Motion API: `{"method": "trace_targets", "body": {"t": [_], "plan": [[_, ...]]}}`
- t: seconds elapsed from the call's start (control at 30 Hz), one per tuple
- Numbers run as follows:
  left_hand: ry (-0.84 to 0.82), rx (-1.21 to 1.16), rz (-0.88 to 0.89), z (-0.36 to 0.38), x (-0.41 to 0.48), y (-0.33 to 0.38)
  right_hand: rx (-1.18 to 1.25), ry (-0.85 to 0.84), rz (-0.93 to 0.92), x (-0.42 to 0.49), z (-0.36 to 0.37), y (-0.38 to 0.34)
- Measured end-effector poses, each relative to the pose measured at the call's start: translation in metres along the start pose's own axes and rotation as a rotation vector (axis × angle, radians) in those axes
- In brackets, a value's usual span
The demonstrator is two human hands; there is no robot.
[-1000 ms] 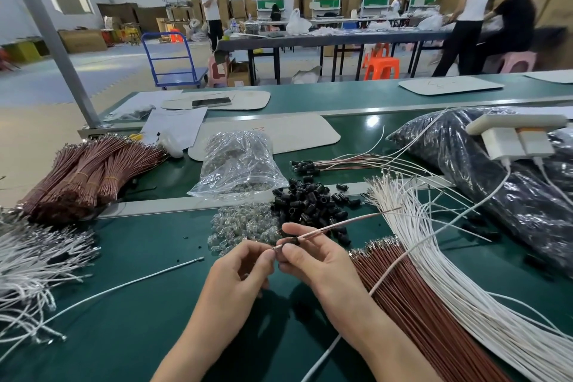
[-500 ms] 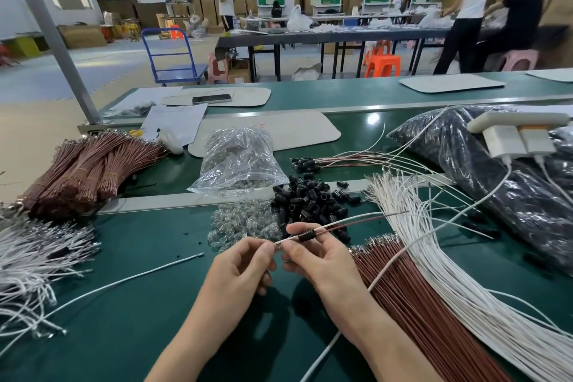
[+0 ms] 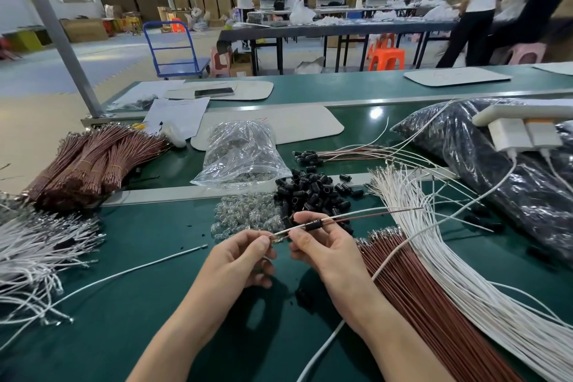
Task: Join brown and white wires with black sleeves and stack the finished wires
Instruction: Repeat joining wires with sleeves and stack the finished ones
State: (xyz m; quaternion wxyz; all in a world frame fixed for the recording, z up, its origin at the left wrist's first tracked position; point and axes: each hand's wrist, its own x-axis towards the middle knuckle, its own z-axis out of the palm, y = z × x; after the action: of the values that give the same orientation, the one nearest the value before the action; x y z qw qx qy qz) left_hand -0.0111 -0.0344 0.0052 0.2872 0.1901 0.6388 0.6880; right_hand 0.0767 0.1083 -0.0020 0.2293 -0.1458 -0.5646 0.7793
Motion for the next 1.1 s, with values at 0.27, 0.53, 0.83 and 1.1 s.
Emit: {"method": "trace_targets", "body": {"t": [0.27,0.53,0.83,1.1], "plan": [[-0.025,0.006,0.000,-0.0002,-0.0008,0.0002,-0.050,-0.007,-0.015,-0.0016,0.0003,-0.0004],[-0.037,0.051,0.007,-0.0011,-0.0005,-0.0010,-0.103,0.008,-0.023,-0.0028,-0.0002,-0.0009],[-0.063,0.092,0.007,-0.0006,-0.0005,-0.0011,-0.050,-0.007,-0.007,-0.0028,-0.0011,-0.0015],[-0.036,0.123,0.078,0.0031,-0.0011,-0.0012,-0.129,-0.076,0.039,-0.0047,0.0047,0.0018]]}}
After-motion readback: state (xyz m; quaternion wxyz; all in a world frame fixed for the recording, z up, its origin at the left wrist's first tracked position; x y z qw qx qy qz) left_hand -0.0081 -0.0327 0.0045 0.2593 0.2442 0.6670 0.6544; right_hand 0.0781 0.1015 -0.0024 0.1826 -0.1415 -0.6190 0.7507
